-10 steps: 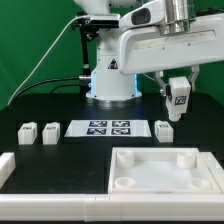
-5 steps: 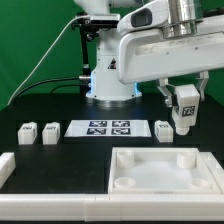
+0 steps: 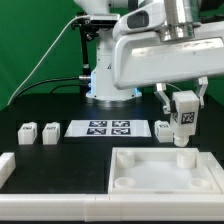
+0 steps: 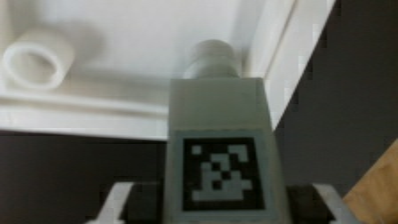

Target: Assemble one leg

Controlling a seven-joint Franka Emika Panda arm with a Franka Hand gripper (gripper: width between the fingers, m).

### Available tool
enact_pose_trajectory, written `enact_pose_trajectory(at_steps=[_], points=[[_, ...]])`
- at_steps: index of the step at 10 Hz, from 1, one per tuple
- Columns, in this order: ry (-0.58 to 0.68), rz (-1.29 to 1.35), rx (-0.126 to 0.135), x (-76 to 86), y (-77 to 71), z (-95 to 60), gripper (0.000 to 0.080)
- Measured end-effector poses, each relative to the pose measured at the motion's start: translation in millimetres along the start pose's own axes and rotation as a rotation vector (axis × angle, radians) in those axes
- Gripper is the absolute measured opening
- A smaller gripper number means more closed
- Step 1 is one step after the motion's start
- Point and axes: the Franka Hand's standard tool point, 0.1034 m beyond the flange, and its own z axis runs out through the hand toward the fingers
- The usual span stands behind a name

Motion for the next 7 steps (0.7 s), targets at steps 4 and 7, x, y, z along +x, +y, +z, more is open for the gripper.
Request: enact_pose_trajectory(at_steps=[4, 7], points=[[0.025, 0.003, -0.01, 0.4, 3.3, 5.2, 0.0294], [0.044, 0.01, -0.005, 19.8, 4.0, 15.8, 0.0294]])
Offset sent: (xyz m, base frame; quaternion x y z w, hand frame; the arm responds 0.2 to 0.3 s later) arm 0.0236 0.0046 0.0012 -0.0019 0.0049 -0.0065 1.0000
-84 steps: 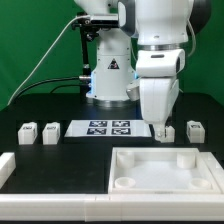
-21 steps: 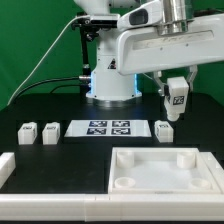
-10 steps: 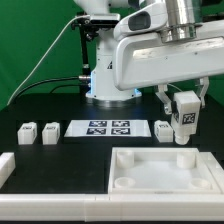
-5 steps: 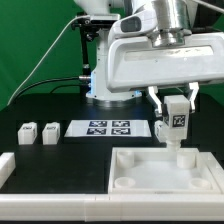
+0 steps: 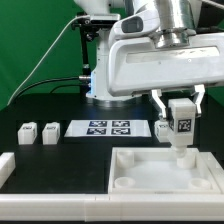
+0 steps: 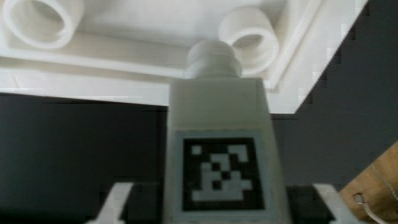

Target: Assemble one leg

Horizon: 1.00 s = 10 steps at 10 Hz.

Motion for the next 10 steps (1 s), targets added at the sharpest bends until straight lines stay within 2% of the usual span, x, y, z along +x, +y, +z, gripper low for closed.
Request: enact_pose_trajectory(at_steps=[5, 10], points=[[-0.009, -0.002, 0.014, -7.3, -11.9, 31.2, 0.0294], [0.004, -0.011, 0.019, -4.8, -20.3, 38.6, 0.0294]])
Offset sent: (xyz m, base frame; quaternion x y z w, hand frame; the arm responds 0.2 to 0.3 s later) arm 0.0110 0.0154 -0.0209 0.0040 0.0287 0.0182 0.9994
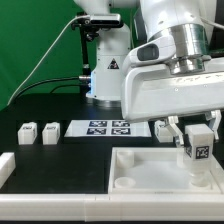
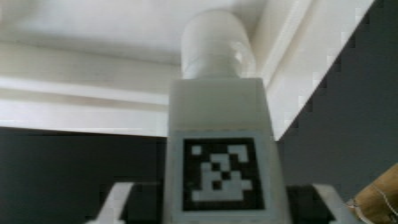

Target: Assemble one leg

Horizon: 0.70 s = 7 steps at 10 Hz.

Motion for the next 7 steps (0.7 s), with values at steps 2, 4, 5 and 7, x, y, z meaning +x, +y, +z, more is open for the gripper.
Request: enact_pose_trajectory(at_steps=[2, 4, 5, 7], points=[[-0.003, -0.005, 0.006, 0.2, -5.0, 5.6, 0.0294], [-0.006, -0.004, 0.005, -4.5, -4.6, 11.8, 0.0294], [0.0, -0.004, 0.003, -4.2, -4.7, 12.1, 0.0294], [0.019, -0.005, -0.002, -3.4, -4.2, 12.5, 0.0294]])
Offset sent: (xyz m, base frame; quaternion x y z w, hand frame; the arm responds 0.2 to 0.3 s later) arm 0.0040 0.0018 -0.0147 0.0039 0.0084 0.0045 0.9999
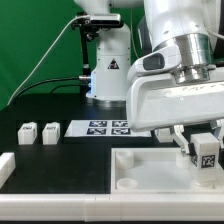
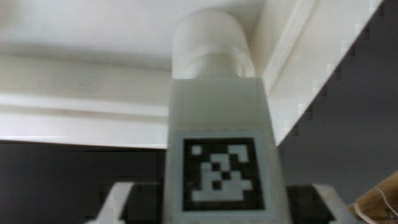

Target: Assemble one leg

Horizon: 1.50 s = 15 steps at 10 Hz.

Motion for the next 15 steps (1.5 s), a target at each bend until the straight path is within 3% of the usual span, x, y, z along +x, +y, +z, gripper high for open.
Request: enact_pose_trajectory(at_steps=[2, 3, 4, 5, 6, 10, 12, 14, 15], points=[[0.025, -0.002, -0.008, -1.6, -0.1, -0.7, 0.0294], [0.025, -0.002, -0.008, -1.6, 0.2, -0.7, 0.0474], [0.025, -0.001, -0.008, -1.6, 0.2, -0.6, 0.0474], [0.025, -0.001, -0.008, -1.6, 0.3, -0.6, 0.0588], [0.025, -0.001, -0.008, -1.6, 0.3, -0.6, 0.0637], [0.025, -0.001, -0.008, -1.7, 0.3, -0.6, 0.0649], [-0.032, -0.002, 0.011, -4.4, -4.0, 1.3, 0.0649], [-0.069, 0.013, 0.009, -6.7, 5.0, 0.6, 0.0649], [-0.206, 0.046, 0.039, -9.5, 2.1, -2.6, 0.0649]])
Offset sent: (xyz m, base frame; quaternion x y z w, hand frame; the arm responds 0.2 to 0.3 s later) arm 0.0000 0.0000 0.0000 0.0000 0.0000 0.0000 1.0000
